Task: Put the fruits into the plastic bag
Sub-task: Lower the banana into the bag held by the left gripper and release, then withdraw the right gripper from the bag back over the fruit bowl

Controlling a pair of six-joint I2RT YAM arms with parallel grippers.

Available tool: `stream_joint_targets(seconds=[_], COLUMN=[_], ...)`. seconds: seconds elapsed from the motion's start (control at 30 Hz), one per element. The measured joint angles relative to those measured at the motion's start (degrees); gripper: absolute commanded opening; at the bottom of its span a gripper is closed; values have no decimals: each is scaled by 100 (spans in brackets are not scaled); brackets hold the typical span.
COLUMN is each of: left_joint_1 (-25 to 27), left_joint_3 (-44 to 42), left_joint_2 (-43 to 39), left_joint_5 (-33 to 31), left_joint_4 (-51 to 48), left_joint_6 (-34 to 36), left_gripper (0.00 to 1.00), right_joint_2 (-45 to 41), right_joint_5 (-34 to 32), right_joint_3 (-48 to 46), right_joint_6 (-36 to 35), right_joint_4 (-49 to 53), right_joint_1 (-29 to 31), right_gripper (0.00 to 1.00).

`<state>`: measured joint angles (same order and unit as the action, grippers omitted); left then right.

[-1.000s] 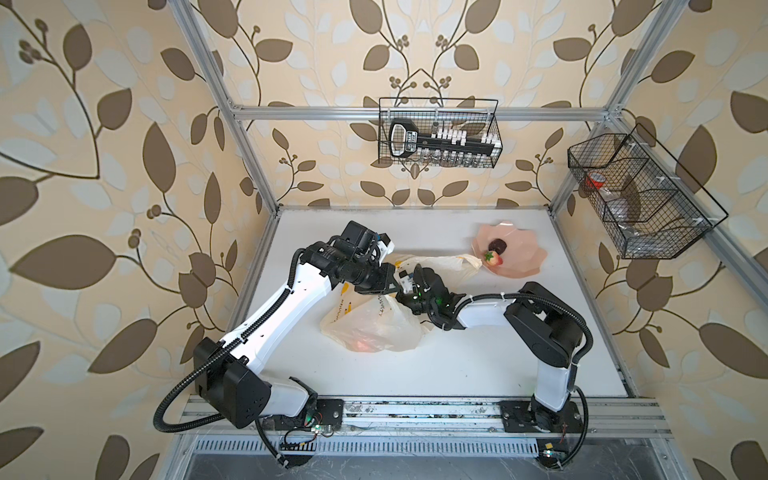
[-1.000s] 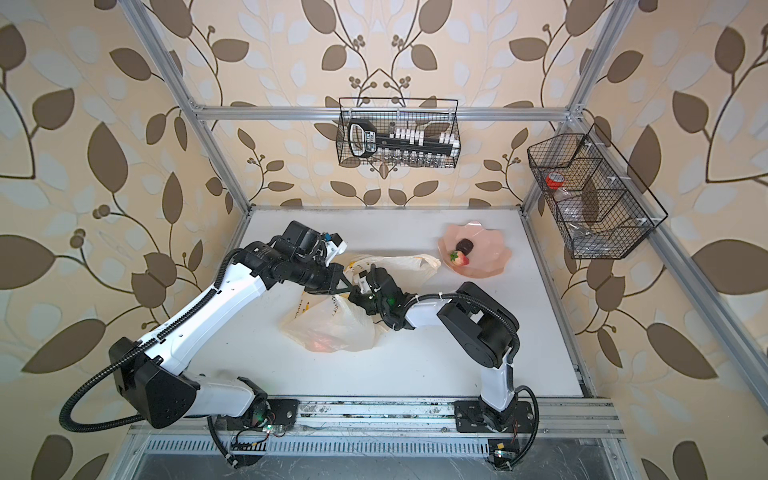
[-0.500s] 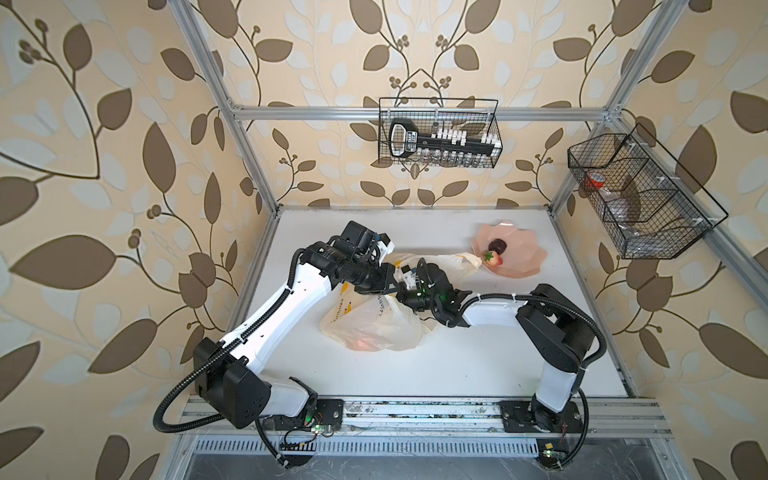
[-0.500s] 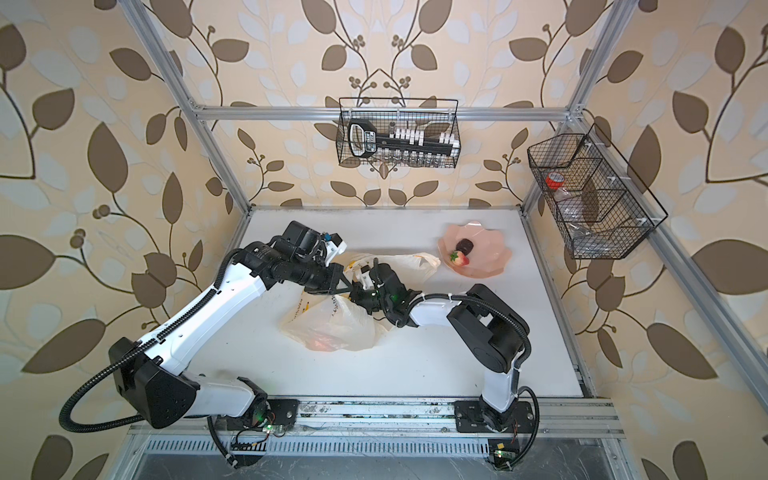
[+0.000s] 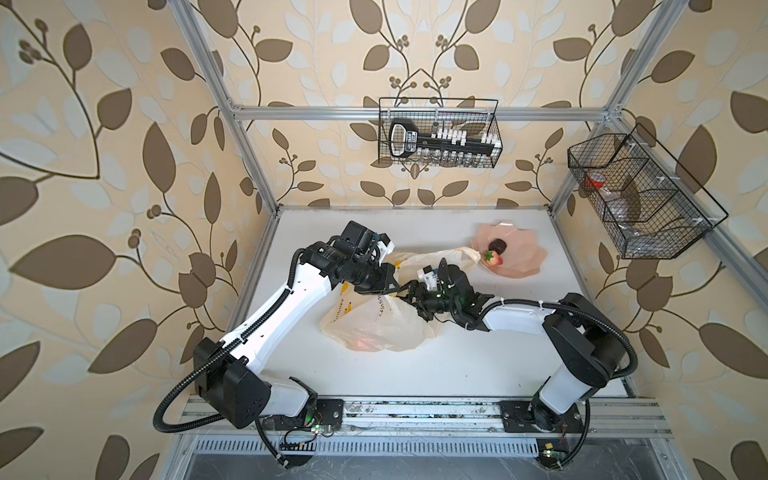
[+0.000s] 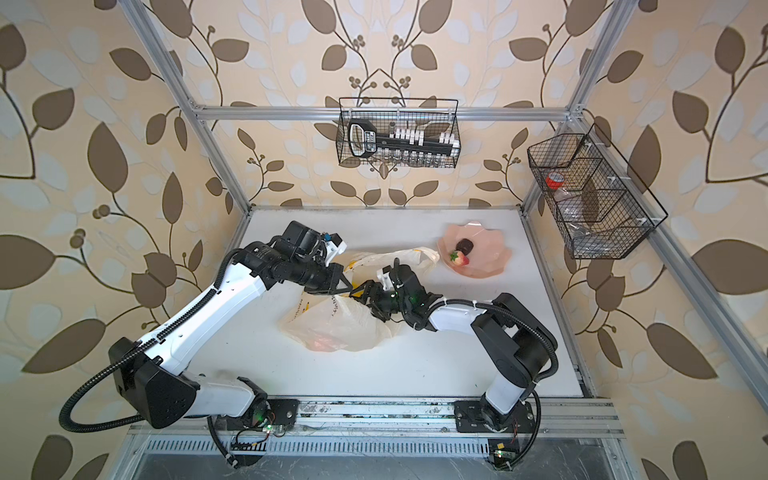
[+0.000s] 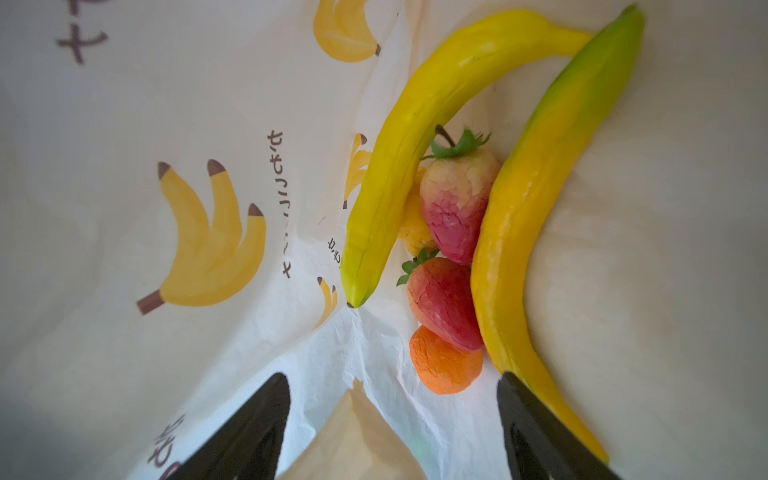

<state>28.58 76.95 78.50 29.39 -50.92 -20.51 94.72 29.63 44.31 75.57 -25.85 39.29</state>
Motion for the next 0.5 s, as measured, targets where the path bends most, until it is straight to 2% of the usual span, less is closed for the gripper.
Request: stream_joint_targets(seconds=[0.5], left_joint_1=[0], left_joint_3=[0], left_joint_2=[0], left_joint_5=[-2], left_joint_4=[0], left_joint_6=[0], left_gripper=[0], right_joint_2=[-1615], right_joint_5=[-116], right_joint_3=[-935], right_joint_6=[-199], right_joint_4=[616], right_joint_1=[-577], right_gripper=[80])
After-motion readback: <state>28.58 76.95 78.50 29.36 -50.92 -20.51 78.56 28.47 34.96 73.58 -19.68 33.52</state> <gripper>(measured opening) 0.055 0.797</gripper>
